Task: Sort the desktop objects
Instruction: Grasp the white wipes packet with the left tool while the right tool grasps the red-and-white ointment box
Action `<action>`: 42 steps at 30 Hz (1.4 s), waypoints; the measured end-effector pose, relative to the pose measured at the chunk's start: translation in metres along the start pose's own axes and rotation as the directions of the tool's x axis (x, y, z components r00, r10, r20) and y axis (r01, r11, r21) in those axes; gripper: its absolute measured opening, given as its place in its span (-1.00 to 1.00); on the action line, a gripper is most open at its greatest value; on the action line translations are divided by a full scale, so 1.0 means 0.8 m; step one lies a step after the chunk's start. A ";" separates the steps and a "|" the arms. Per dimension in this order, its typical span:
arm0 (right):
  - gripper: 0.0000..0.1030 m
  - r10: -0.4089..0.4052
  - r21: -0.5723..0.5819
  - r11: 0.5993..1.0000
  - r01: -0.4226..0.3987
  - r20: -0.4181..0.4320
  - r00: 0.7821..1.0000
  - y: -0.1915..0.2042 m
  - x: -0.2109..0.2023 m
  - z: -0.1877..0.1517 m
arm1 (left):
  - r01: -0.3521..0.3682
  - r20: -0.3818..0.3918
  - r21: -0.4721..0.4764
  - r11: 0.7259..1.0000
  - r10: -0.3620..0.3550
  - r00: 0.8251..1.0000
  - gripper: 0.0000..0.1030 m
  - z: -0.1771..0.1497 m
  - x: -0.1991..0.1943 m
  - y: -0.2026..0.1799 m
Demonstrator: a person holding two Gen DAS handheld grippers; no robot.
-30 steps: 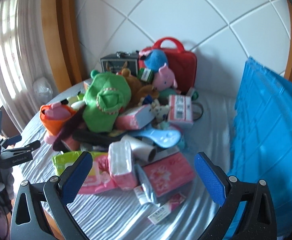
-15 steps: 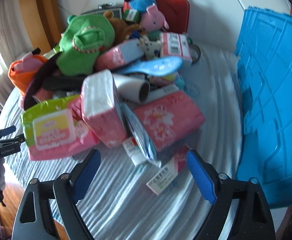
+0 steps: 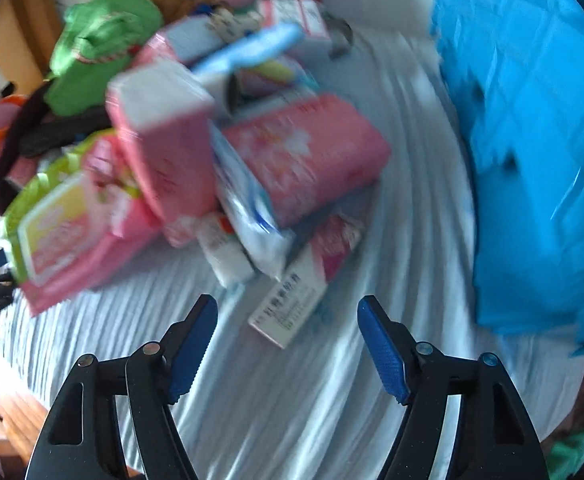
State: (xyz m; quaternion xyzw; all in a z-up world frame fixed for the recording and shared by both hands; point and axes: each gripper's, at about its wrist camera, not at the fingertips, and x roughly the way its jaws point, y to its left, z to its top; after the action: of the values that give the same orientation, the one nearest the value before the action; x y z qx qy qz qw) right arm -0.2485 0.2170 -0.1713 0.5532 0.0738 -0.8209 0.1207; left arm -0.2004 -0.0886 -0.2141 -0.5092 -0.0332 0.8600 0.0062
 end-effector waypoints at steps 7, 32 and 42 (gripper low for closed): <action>0.39 -0.008 0.081 0.997 0.011 -0.038 0.999 -0.015 0.042 0.004 | -0.075 -0.043 0.007 0.997 0.076 0.996 -0.62 -0.029 -0.010 0.027; 0.12 -0.043 0.092 0.995 0.048 -0.060 0.997 -0.037 0.014 -0.021 | 0.010 -0.048 0.339 0.941 0.007 0.999 -0.04 0.013 0.005 -0.036; -0.42 -0.062 0.050 0.997 0.067 -0.095 0.994 -0.019 0.020 -0.008 | -0.083 -0.123 -0.063 0.995 0.075 0.990 -0.33 -0.010 -0.008 0.078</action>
State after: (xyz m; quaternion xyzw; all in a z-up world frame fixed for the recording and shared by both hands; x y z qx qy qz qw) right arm -0.2528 0.2311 -0.1890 0.5914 0.0753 -0.7992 0.0759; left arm -0.1890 -0.1509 -0.2159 -0.5609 -0.0419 0.8257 -0.0432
